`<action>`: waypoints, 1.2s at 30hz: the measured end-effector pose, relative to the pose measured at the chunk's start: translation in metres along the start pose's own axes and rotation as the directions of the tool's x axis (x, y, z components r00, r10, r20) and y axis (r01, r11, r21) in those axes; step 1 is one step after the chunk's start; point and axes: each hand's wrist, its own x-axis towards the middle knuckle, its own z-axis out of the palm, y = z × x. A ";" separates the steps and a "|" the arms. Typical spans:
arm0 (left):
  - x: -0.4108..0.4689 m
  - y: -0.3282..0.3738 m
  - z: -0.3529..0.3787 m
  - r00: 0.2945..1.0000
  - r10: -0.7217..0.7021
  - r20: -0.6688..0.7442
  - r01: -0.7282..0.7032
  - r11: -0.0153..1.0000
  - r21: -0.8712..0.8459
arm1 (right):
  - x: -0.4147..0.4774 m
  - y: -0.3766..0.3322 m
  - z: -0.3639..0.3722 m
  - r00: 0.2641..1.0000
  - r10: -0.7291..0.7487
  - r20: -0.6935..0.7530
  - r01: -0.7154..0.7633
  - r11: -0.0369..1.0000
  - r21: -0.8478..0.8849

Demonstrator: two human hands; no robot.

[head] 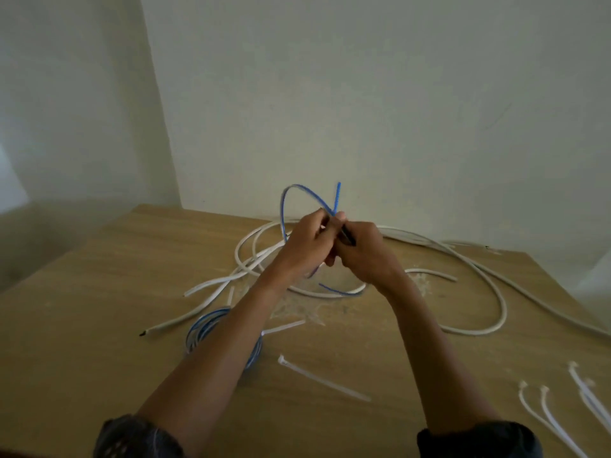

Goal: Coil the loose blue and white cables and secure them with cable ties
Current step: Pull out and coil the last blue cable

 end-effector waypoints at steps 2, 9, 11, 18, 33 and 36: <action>-0.006 0.002 -0.001 0.999 0.030 0.044 -0.035 0.992 0.120 | -0.004 -0.001 -0.013 0.995 0.061 0.076 -0.060 0.998 -0.005; -0.004 -0.005 -0.023 0.945 -0.322 -0.063 0.230 0.787 -0.572 | -0.012 0.013 -0.011 0.987 0.021 -0.158 0.077 0.803 0.591; -0.003 -0.011 -0.034 0.910 -0.414 0.027 0.265 0.530 -0.805 | -0.017 0.016 -0.009 0.980 -0.085 -0.178 0.168 0.834 0.526; 0.007 -0.024 -0.072 0.928 -0.366 0.073 0.050 -0.070 -0.996 | -0.033 0.033 -0.012 0.970 -0.188 0.157 0.190 0.982 -0.002; 0.005 -0.033 -0.091 0.970 -0.234 -0.072 -0.015 0.235 -0.972 | -0.045 0.071 -0.015 0.986 -0.026 -0.164 -0.057 0.872 -0.485; 0.001 -0.038 -0.090 0.983 -0.183 0.005 0.050 0.241 -0.969 | -0.047 0.073 -0.019 0.951 0.082 -0.299 -0.175 0.937 -0.302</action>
